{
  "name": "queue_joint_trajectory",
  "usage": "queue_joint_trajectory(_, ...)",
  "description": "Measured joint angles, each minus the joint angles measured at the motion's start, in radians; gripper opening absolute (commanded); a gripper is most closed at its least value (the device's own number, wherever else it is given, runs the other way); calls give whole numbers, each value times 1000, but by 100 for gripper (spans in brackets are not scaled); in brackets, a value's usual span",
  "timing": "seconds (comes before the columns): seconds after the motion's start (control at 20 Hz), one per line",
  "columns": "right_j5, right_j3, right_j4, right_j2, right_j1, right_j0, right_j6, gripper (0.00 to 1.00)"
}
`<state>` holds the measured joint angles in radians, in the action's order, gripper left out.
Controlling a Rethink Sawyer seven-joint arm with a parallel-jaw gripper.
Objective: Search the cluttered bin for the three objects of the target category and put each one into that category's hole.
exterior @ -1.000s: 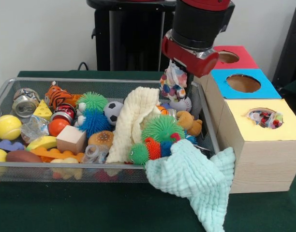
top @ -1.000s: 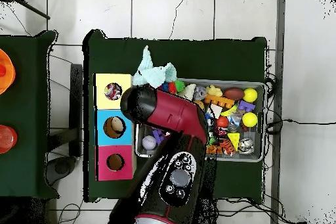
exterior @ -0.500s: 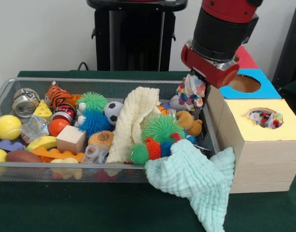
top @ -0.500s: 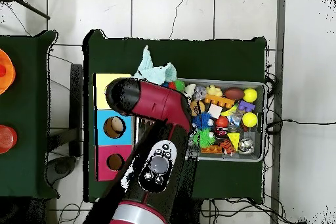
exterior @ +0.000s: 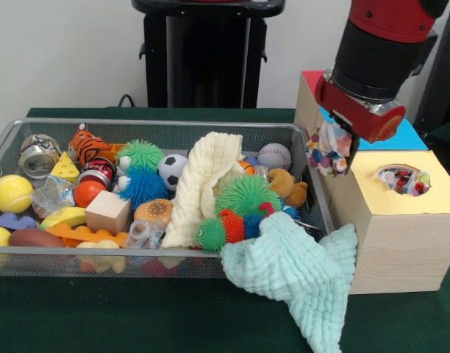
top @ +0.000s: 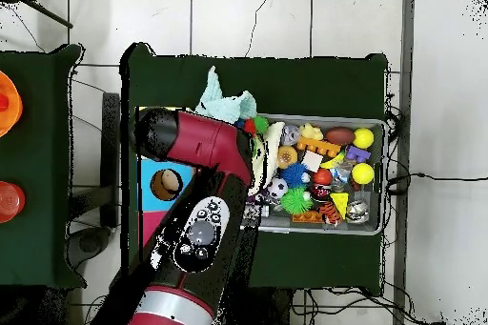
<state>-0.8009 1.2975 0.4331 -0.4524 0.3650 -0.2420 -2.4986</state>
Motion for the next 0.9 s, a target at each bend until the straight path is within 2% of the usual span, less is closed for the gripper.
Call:
queue_joint_trajectory(0.5,-70,-76,49,-23,-41,-59,-152,0)
queue_joint_trajectory(0.9,-73,-93,70,-28,-46,-88,-228,0)
